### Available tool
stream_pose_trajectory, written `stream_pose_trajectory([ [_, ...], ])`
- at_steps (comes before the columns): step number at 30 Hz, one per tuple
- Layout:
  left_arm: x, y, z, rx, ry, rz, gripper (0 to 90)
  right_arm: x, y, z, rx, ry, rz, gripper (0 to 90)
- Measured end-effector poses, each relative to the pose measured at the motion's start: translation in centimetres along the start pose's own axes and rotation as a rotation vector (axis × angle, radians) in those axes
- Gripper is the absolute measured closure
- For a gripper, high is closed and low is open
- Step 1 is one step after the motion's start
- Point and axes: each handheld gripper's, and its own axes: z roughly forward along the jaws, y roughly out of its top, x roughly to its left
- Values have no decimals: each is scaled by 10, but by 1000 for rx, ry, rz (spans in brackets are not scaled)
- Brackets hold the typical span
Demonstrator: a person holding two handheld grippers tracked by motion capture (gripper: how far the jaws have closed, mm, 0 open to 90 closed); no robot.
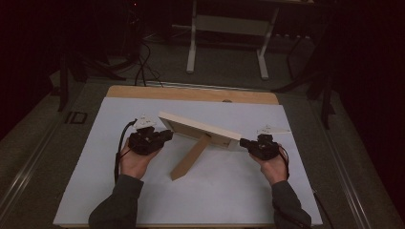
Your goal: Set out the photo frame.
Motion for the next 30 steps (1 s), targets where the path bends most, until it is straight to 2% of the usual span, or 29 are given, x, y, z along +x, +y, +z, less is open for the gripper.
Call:
stream_pose_trajectory([
  [3, 1, 3, 3, -4, 8, -10, 896, -1, 0, 4, -3, -1, 13, 900],
  [13, 1, 9, 13, -4, 13, -31, 899, -11, 2, 16, -3, 15, 78, 900],
  [22, -5, 16, 17, -8, 5, -20, 899, -11, 7, 26, 4, 44, 89, 900],
  [30, -11, 21, 21, 14, 2, 0, 899, -9, 6, 28, 10, 66, 83, 900],
])
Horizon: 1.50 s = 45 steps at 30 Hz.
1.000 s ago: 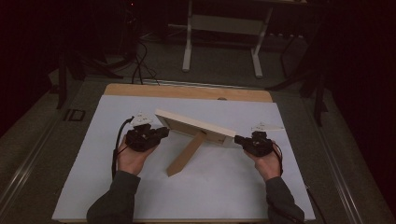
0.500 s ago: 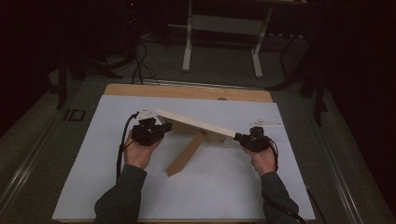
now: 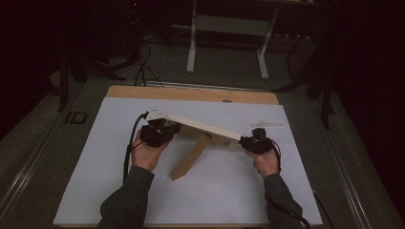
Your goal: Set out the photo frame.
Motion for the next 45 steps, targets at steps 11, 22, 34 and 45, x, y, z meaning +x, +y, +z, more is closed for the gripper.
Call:
stream_pose_trajectory([
  [11, -8, 1, 12, 21, -16, 3, 898, 1, 3, -1, -2, 11, -7, 900],
  [22, -20, 5, 24, 38, -37, 19, 898, 4, 4, -4, -1, 20, -19, 900],
  [34, -31, 10, 29, 35, -64, 30, 898, 8, 5, -6, 15, 40, -42, 900],
  [45, -37, 13, 31, 41, -80, 42, 896, 14, 4, -6, 20, 52, -60, 900],
])
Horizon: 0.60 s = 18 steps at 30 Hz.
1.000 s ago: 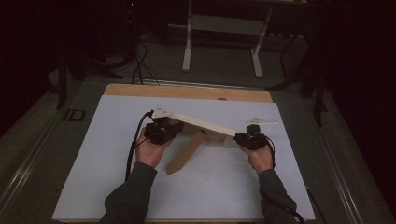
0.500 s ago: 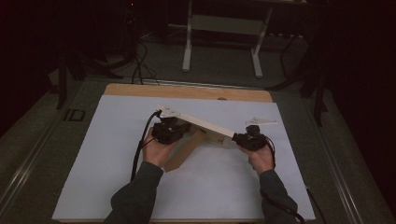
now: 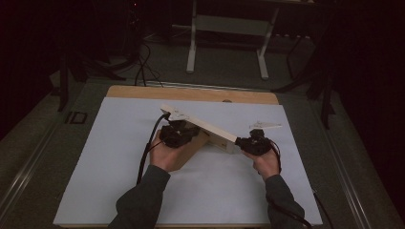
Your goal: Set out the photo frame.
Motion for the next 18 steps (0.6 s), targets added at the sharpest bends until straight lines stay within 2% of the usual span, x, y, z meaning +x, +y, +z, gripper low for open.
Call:
stream_pose_trajectory([
  [7, -5, 0, 4, 6, -8, 13, 897, 4, -1, 0, 1, 11, -12, 900],
  [18, -7, 0, 9, 27, -9, 25, 897, 11, -2, 1, 13, 28, -37, 900],
])
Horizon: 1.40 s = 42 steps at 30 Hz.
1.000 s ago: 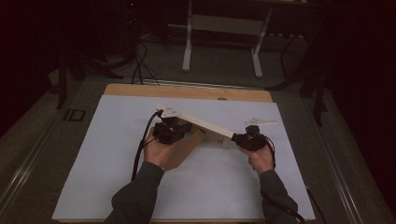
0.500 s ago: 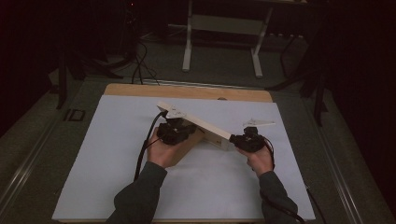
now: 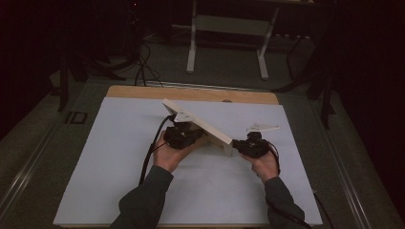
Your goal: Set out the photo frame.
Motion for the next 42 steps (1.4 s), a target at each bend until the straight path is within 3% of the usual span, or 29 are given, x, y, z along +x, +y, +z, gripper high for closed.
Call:
stream_pose_trajectory([
  [16, 1, -1, 6, 24, 3, 12, 899, 15, -2, 0, 13, 32, -56, 900],
  [42, 1, -6, 17, 63, -49, 40, 899, 38, -5, -4, -11, 74, -116, 900],
])
